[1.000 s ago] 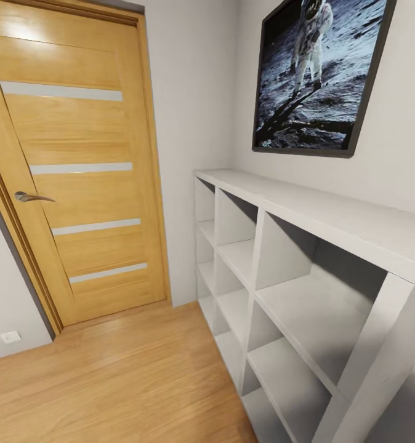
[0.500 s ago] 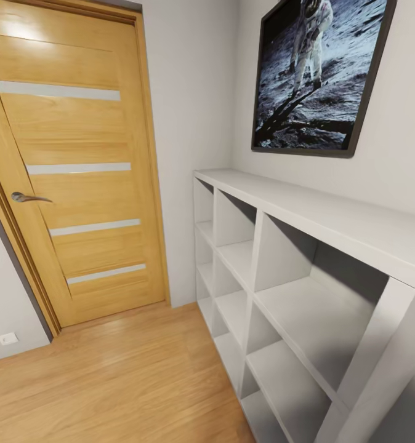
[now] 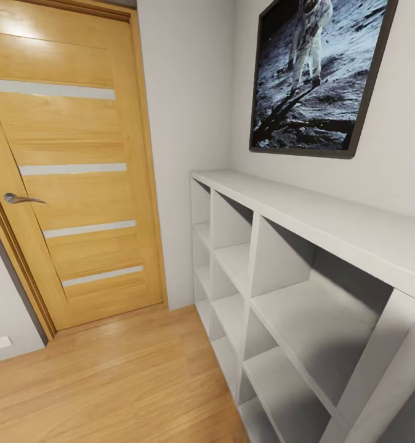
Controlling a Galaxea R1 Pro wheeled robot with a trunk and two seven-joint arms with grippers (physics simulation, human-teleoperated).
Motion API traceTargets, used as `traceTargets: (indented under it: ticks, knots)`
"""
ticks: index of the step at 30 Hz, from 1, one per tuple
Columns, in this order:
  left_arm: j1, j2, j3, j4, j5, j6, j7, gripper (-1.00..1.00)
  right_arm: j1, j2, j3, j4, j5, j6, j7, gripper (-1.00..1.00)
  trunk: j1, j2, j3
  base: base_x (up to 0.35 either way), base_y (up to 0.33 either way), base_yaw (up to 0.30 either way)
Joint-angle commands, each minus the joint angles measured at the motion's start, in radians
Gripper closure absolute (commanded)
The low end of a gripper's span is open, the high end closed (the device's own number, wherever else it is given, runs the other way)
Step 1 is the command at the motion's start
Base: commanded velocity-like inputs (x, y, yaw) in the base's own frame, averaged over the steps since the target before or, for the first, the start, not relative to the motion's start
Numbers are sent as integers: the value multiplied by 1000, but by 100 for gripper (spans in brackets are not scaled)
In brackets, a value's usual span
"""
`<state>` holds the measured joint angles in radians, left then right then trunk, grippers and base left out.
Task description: Attach the digital camera to the camera tripod in the bedroom.
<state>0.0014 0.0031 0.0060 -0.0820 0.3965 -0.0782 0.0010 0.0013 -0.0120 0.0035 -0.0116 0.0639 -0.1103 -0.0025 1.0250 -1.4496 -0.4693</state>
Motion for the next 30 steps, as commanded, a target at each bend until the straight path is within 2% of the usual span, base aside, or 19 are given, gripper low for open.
traceTargets:
  ticks: [1, 30]
  knots:
    - [0, 0, 0, -1, 4, -2, 0, -100, 0, 0, 0, -1, 7, -2, 0, -100, 0, 0, -1, 2, -1, 0]
    - [1, 0, 2, -2, 4, -3, 1, -100, 0, 9, -8, 0, 0, 0, -1, -100, 0, 0, -1, 0, 0, 0]
